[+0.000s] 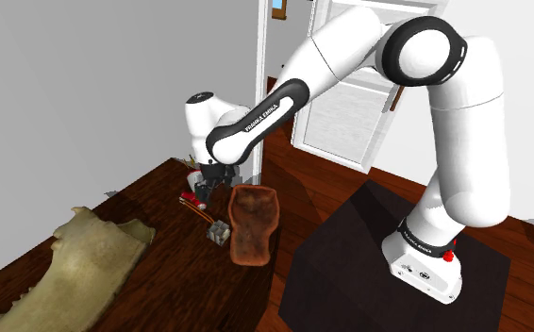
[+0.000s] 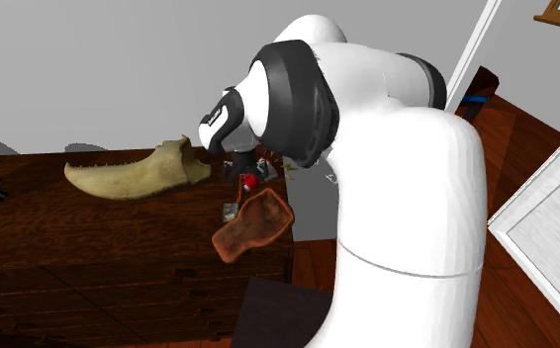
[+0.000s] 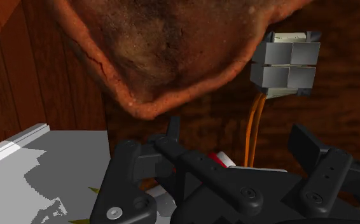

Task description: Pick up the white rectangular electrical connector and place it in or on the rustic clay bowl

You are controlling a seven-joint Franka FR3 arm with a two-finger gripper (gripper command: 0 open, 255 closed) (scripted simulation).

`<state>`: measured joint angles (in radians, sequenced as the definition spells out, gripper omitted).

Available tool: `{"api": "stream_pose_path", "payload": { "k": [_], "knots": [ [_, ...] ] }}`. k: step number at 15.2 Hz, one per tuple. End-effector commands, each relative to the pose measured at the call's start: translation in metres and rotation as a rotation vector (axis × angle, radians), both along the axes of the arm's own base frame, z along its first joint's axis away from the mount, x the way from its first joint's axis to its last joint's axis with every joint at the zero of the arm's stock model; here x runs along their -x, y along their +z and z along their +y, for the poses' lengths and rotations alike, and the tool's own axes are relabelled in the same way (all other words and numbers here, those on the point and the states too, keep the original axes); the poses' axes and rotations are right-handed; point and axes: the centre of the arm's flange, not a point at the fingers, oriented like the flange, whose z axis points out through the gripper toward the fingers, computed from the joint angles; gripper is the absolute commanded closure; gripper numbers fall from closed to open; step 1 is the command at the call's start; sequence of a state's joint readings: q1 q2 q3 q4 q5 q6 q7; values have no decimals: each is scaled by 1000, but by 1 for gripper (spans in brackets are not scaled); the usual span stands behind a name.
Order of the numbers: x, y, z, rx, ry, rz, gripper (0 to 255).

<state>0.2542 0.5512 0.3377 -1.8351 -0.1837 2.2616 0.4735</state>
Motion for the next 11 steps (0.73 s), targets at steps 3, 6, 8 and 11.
{"api": "stream_pose_path", "payload": {
  "k": [3, 6, 8, 11],
  "knots": [
    [-21, -31, 35, 2, 20, -6, 0],
    [-32, -52, 52, 2, 30, -8, 0],
    [-31, -62, 52, 2, 30, -8, 0],
    [-29, -78, 51, 2, 30, -8, 0]
  ]
}}
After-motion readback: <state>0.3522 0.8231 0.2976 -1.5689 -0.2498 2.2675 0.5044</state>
